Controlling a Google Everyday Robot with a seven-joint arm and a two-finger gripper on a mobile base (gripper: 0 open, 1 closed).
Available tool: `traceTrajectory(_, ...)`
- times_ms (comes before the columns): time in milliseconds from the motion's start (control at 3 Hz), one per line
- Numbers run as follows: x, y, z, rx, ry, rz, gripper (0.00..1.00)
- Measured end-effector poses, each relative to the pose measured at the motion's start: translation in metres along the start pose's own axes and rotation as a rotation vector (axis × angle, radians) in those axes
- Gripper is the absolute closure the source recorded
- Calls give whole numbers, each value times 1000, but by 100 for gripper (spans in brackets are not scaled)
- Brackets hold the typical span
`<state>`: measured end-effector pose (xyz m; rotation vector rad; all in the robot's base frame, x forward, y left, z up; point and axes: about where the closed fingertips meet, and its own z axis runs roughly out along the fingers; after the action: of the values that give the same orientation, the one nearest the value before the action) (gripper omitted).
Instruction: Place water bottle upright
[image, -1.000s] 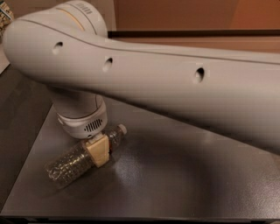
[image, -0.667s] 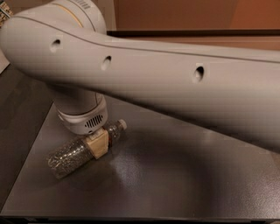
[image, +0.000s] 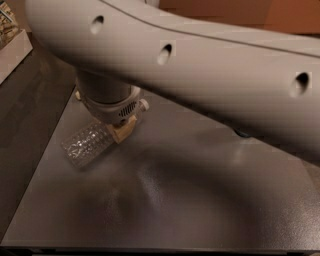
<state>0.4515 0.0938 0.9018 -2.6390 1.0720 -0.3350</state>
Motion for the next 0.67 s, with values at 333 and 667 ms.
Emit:
traceTrajectory(333, 22, -6, -13, 149, 28, -87, 100)
traceTrajectory(667, 42, -8, -20, 279, 70, -189, 100)
